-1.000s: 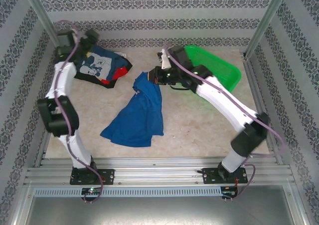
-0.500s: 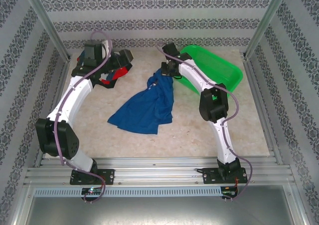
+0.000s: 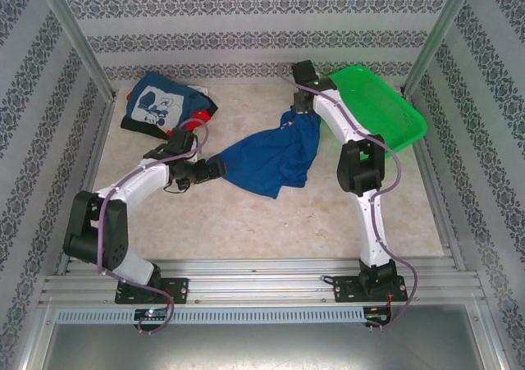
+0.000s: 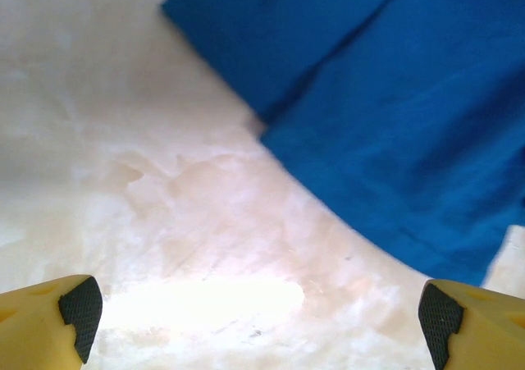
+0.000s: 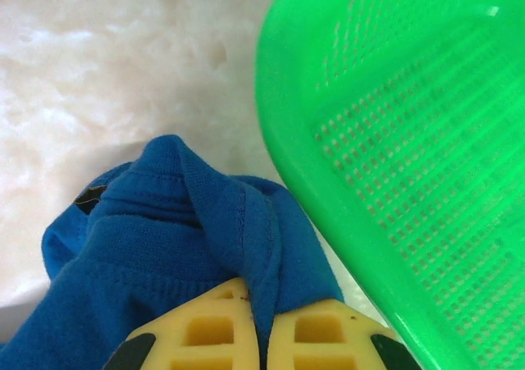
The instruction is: Fold and stack the t-shirts
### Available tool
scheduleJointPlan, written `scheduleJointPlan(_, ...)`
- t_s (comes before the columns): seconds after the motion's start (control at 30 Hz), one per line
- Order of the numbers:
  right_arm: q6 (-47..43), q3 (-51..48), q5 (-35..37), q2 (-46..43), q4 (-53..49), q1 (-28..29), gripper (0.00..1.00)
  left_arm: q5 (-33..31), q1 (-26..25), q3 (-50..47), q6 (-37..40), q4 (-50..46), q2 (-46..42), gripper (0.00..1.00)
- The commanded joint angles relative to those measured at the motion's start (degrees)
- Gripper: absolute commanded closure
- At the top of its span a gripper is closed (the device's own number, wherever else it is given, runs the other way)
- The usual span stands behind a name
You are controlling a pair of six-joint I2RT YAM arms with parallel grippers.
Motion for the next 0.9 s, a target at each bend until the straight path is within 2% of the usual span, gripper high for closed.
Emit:
scheduleJointPlan(0.0, -4.4, 5.9, 9.1, 4.2, -5.7, 1.9, 0.98, -1.4, -1.3, 2.3, 1.4, 2.3, 2.0, 0.0)
scheduleJointPlan(0.13, 0.6, 4.2, 9.6, 4.0, -10.0, -1.3, 0.99, 0.2, -2.4, 5.9, 1.9, 3.4, 4.1, 0.0)
scheduleJointPlan(0.27, -1.3, -2.5, 11.8, -0.6, -4.3, -2.5, 0.98, 1.0, -4.0, 9.2, 2.5, 4.6, 7.4, 0.0)
scheduleJointPlan(0.33, -2.8, -2.5, 12.1, -0.9, -3.3, -2.7, 0.97, 0.1, -4.8, 11.3, 2.9, 4.2, 10.4, 0.0)
scheduleJointPlan(0.43, -4.5, 0.5, 7.4, 0.2, -4.6, -2.3, 0.95, -0.4, -5.9, 15.1, 3.1, 3.5, 15.7, 0.0)
scheduleJointPlan(0.5, -5.8, 0.2, 1.7, -0.1, -3.6, -1.1, 0.85, -2.8, -6.6, 18.2, 3.3, 1.7, 19.3, 0.0)
scheduleJointPlan(0.57, -6.4, -0.7, -7.9, -0.8, -1.6, 0.2, 0.7, -4.7, -6.9, 21.8, 3.1, -0.3, 23.1, 0.0)
scheduleJointPlan(0.67, -4.4, 1.8, -15.0, -0.9, -2.5, 1.7, 0.49, -6.8, -7.8, 26.1, 3.4, -1.9, 27.1, 0.03)
scheduleJointPlan(0.77, -0.9, 2.9, -19.3, -2.9, -3.9, 1.4, 0.36, -7.9, -9.0, 30.9, 4.7, -6.5, 31.2, 0.15)
scheduleJointPlan(0.87, 1.0, -3.8, -24.3, -9.1, -0.8, 0.3, 0.22, -7.4, -9.9, 33.4, 4.8, -8.6, 34.4, 0.32)
